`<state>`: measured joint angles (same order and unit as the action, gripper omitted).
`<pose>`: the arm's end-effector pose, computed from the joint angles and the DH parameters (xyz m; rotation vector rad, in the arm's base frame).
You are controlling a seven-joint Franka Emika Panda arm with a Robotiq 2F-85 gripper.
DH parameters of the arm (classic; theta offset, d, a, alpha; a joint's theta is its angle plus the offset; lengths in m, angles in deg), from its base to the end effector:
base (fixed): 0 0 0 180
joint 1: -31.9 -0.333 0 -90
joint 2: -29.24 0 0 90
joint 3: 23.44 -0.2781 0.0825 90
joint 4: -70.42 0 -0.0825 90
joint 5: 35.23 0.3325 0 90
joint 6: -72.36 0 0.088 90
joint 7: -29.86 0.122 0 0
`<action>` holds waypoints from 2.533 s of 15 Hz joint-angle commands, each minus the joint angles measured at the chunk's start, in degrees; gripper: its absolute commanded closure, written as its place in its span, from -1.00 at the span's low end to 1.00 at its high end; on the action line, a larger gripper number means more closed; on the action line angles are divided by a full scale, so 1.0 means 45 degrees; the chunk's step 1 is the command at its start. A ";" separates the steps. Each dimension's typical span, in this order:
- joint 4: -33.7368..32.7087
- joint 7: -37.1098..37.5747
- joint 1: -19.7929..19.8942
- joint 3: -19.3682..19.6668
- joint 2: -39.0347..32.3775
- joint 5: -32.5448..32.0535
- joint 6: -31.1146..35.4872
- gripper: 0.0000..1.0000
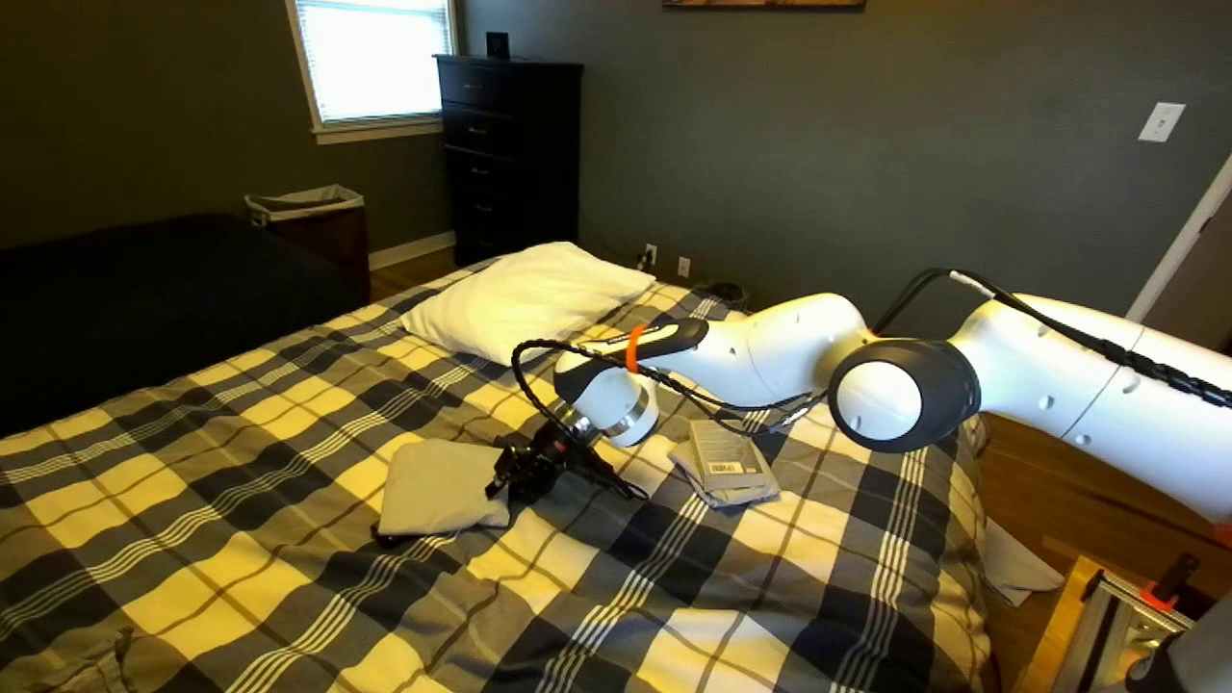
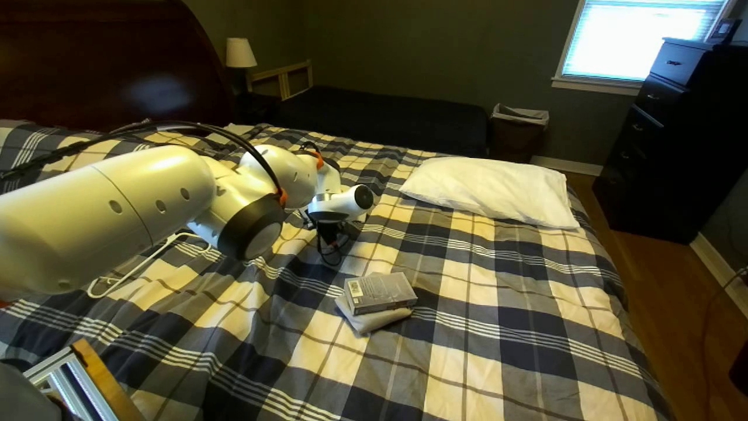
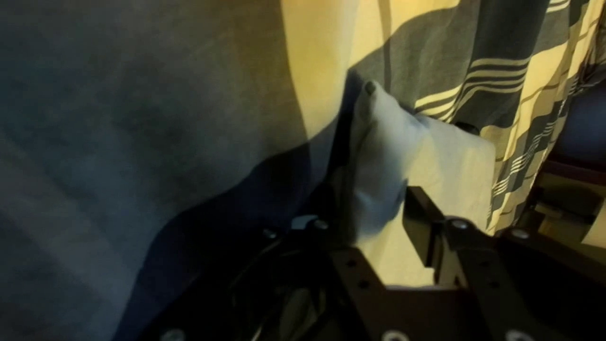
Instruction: Put the grey clothing on the book
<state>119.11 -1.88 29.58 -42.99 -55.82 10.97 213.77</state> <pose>0.6782 0.1644 0.0213 -2.2975 0.0430 -0.2865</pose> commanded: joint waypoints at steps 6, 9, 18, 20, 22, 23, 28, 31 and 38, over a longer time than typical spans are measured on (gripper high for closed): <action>-0.0125 -0.1181 -0.0050 -0.0109 0.0002 0.0439 0.0343 1.00; -0.1062 -0.0955 -0.0404 -0.0329 -0.0188 0.0099 0.0637 0.98; 0.1600 0.3828 -0.1485 0.1950 0.1881 0.0311 0.2490 0.98; 0.3011 0.4691 -0.1565 0.2418 0.2685 0.0561 0.3255 0.98; 0.4190 0.5096 -0.1658 0.2668 0.3347 0.0721 0.3654 0.98; 0.4754 0.5291 -0.1739 0.2815 0.3710 0.0758 0.3691 0.98; 0.7528 0.5591 -0.1956 0.3049 0.5710 0.1163 0.4648 0.98; 0.8961 0.6273 -0.1395 0.2353 0.6668 0.0416 0.5556 0.28; 1.0859 0.8593 -0.1171 0.2620 0.7989 0.0158 0.6197 -0.79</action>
<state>163.19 33.57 22.61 -30.26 -22.84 13.06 240.37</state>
